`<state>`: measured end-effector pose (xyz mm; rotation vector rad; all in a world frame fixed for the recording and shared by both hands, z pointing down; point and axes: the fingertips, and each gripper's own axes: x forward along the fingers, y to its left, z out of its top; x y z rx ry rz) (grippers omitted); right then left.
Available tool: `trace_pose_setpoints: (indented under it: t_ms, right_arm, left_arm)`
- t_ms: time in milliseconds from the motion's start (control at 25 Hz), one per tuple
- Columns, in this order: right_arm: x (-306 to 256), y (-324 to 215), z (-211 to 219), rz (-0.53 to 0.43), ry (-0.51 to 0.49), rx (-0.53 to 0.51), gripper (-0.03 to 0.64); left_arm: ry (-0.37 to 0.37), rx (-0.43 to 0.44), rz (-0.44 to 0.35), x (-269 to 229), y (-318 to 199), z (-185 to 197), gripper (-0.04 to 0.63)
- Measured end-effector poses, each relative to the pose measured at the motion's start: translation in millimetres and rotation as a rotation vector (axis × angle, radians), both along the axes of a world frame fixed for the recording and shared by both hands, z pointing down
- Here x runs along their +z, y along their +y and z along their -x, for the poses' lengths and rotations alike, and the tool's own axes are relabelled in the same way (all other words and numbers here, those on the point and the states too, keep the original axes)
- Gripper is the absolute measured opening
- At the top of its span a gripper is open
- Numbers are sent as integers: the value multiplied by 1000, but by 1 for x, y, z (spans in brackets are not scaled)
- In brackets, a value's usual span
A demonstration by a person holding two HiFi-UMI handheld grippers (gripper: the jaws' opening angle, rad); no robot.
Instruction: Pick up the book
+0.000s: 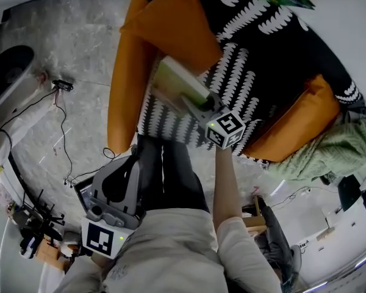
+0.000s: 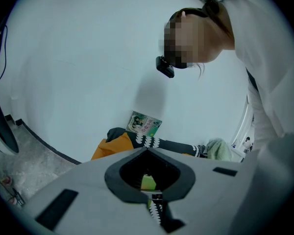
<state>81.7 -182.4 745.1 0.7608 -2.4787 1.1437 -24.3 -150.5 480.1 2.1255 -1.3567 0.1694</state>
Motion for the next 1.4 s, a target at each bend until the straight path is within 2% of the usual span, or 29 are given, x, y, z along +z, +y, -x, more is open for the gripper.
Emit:
trace_pose_setpoints:
  t_ms: [160,320,600,880,1200,1400]
  right_arm:
    - [-23,-5,-24,40,-20,120,147]
    - [-47,-14,-36,86,-50,278,147]
    - [-113,-8,-33,147,-128,428,147]
    - [-192,21,-34,112,-170,516,147]
    - [-286,33,-75,50,-242,693,147]
    - [-323,41,-73,9,-266,758,147]
  left_arm:
    - [-40,-1,-65,-10,-8,1,11]
    - [-55,-31,-95,-19,-8,14,11]
    - [-61,-55,-180,-69,-8,38,11]
    - [-15,-76,-255,-118,6,57,11]
    - [35,-63,-352,-178,5,47,11]
    - [60,-42,-416,-202,6,65,11]
